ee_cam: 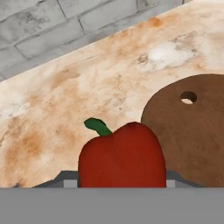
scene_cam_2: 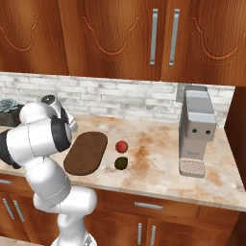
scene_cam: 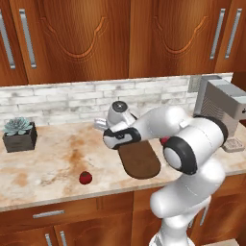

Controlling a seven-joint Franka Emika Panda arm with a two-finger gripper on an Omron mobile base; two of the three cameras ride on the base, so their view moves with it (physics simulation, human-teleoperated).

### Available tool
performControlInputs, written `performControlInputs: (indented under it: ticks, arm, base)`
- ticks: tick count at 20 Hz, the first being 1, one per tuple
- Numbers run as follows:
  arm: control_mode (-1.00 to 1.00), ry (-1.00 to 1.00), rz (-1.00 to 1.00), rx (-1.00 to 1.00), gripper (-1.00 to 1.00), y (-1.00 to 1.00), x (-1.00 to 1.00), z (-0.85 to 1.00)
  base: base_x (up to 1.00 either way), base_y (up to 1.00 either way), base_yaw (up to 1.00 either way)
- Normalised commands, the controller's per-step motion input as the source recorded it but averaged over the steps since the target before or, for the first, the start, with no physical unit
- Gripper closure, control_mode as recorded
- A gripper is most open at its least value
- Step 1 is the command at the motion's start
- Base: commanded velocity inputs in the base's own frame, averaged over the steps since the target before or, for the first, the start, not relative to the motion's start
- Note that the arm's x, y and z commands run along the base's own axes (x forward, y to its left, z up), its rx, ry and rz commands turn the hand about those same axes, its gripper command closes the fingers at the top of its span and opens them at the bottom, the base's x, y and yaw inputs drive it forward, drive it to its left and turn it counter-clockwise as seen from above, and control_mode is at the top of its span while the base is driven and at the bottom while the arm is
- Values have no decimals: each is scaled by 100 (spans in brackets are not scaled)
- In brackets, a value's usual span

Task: Place the avocado, onion, tomato, and bell pepper on the cutting board.

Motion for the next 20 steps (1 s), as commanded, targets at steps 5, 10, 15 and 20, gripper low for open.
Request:
performControlInputs:
  ticks: [5,10,15,20]
  arm:
    - [-100,-1,0,0,100,-44,-33,22]
    - [-100,0,0,0,100,-42,-26,25]
    - [-100,0,0,-1,100,-32,-22,-3]
    - [-100,0,0,-4,100,-18,-16,-24]
  base:
    - [0,0,0]
    - [0,0,0]
    - [0,0,0]
    - [0,0,0]
